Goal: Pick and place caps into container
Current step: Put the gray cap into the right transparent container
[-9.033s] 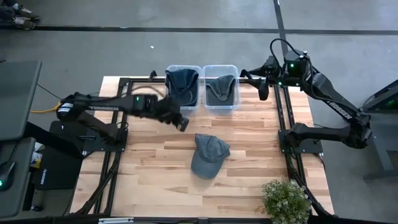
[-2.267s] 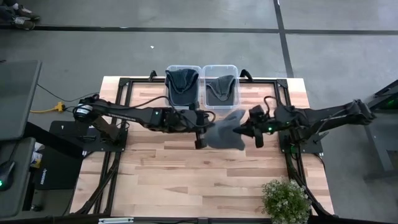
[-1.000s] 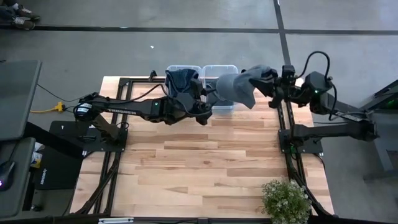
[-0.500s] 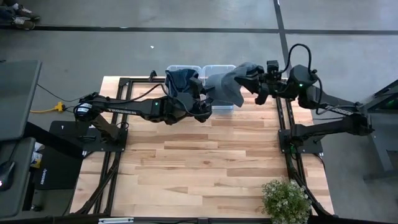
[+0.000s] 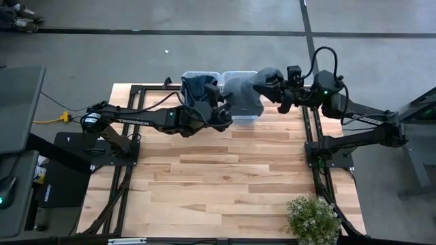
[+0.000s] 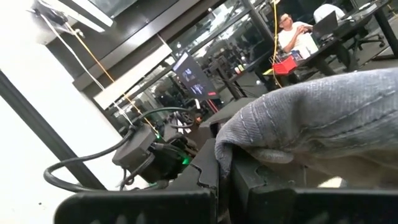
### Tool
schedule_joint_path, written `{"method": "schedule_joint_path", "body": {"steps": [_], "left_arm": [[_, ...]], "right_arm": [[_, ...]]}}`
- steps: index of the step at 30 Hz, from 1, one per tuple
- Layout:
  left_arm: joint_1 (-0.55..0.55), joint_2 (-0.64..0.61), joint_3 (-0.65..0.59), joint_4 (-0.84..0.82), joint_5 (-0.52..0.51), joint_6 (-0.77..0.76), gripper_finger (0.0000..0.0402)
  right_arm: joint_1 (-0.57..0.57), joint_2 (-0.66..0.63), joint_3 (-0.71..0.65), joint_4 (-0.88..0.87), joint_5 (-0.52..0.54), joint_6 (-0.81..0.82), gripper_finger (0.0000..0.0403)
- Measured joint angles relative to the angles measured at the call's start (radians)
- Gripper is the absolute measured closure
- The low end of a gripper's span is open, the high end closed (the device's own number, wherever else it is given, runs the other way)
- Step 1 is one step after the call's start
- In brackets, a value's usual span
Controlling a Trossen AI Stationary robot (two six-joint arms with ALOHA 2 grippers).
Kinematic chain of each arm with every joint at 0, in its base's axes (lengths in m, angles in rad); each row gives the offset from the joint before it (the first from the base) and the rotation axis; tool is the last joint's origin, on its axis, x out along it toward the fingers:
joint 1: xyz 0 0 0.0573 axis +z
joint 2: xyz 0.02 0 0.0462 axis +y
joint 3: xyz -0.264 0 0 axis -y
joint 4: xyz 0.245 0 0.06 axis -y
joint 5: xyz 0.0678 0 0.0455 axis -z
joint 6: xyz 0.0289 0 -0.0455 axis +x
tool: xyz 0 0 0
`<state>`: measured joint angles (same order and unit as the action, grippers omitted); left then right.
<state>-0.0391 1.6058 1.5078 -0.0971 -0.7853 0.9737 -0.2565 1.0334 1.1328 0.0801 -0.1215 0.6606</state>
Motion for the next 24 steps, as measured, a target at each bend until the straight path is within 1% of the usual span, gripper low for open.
{"method": "schedule_joint_path", "body": {"steps": [2,4,9,13,19,24], "left_arm": [[0.000,0.000,0.000,0.000,-0.036,-0.001,0.0211],[0.000,0.000,0.000,0.005,-0.047,-0.001,0.0216],[0.000,0.000,0.000,0.073,-0.046,-0.001,0.0232],[0.000,0.000,0.000,0.123,-0.040,-0.002,0.0254],[0.000,0.000,0.000,0.164,-0.026,-0.007,0.0307],[0.000,0.000,0.000,0.167,-0.024,-0.044,0.0371]], "right_arm": [[0.000,-0.001,0.000,0.005,0.001,0.014,0.0403],[0.000,-0.001,0.000,0.022,-0.001,0.016,0.0403],[0.000,-0.001,0.000,0.039,-0.001,0.024,0.0403],[0.000,-0.001,0.000,0.041,-0.001,0.024,0.0403],[0.000,0.000,0.000,0.043,0.000,0.024,0.0403],[0.000,0.000,0.000,0.037,0.005,0.023,0.0403]]}}
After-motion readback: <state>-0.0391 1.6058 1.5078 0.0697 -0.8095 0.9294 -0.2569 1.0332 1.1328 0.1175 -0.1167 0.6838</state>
